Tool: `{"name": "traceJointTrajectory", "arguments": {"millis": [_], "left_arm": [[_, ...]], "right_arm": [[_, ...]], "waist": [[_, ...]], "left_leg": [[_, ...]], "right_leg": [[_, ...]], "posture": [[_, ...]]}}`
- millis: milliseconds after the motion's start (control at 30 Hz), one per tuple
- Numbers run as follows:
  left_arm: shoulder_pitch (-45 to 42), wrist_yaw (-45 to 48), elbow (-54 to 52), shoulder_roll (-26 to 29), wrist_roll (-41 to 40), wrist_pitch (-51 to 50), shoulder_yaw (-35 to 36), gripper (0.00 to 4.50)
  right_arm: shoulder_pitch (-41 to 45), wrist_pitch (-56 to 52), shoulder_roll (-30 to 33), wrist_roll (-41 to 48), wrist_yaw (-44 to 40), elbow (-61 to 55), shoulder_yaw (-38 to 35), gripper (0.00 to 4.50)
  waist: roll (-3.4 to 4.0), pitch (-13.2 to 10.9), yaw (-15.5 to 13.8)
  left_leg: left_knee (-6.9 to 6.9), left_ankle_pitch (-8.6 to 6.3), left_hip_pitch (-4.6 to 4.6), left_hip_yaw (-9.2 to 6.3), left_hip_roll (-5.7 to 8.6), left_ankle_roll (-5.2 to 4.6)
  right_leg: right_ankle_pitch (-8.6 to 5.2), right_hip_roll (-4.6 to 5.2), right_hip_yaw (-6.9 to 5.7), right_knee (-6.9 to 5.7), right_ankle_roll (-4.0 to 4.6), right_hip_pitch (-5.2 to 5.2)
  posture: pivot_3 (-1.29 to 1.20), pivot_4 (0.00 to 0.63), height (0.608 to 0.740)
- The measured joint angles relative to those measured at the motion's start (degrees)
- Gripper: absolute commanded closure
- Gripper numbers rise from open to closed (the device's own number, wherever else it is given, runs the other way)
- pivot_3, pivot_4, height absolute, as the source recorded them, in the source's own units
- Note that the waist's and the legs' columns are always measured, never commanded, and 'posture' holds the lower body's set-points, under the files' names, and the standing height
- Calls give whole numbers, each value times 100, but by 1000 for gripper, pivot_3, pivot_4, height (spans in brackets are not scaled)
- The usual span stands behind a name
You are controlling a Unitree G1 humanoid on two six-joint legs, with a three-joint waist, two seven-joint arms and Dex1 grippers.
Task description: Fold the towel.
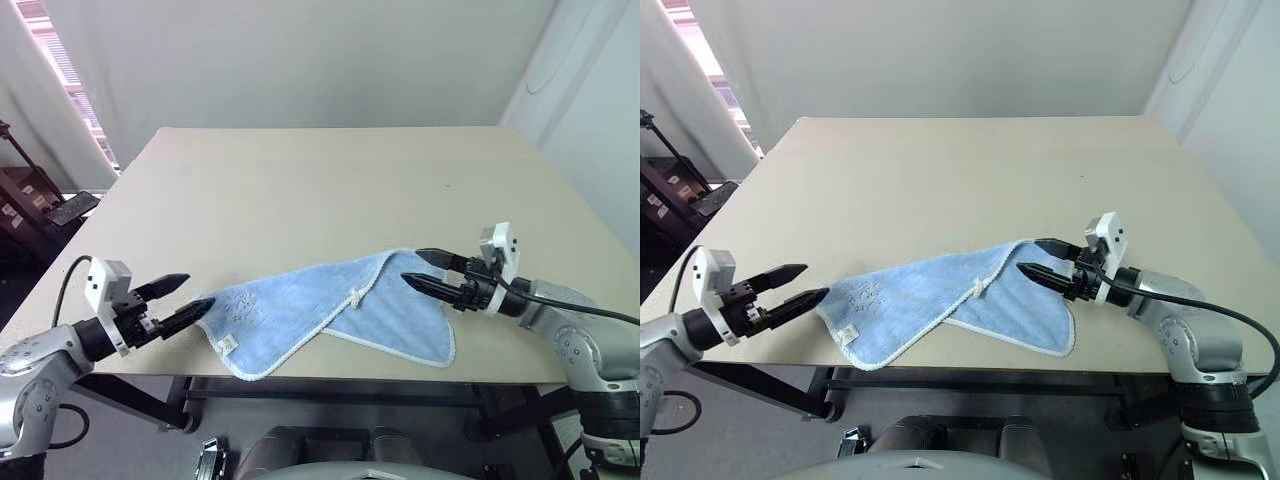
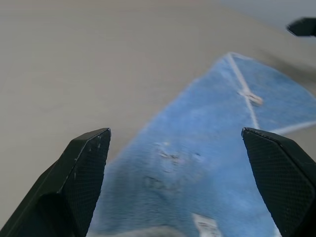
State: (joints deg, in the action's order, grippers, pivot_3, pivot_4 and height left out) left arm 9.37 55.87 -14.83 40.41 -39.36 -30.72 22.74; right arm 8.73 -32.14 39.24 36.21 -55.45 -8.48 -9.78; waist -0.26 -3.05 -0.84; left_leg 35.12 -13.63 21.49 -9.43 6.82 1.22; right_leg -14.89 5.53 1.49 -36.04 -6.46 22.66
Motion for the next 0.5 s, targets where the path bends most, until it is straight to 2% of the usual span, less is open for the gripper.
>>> {"name": "traceJointTrajectory", "arguments": {"millis": [233, 500], "left_arm": [[-171, 183, 25, 24, 5, 5, -210, 0], [-126, 139, 26, -14, 34, 13, -330, 0]], "right_arm": [[-1, -44, 76, -37, -23, 91, -13, 872], [-154, -683, -226, 234, 829, -100, -136, 872]], "waist": [[6, -4, 9], [13, -8, -1]], "left_leg": [[0, 0, -1, 2, -3, 0], [1, -3, 2, 4, -3, -1]], "right_leg": [[-12, 0, -1, -1, -21, 1], [-12, 1, 1, 0, -20, 3]], "posture": [[0, 0, 740], [0, 0, 740]]}}
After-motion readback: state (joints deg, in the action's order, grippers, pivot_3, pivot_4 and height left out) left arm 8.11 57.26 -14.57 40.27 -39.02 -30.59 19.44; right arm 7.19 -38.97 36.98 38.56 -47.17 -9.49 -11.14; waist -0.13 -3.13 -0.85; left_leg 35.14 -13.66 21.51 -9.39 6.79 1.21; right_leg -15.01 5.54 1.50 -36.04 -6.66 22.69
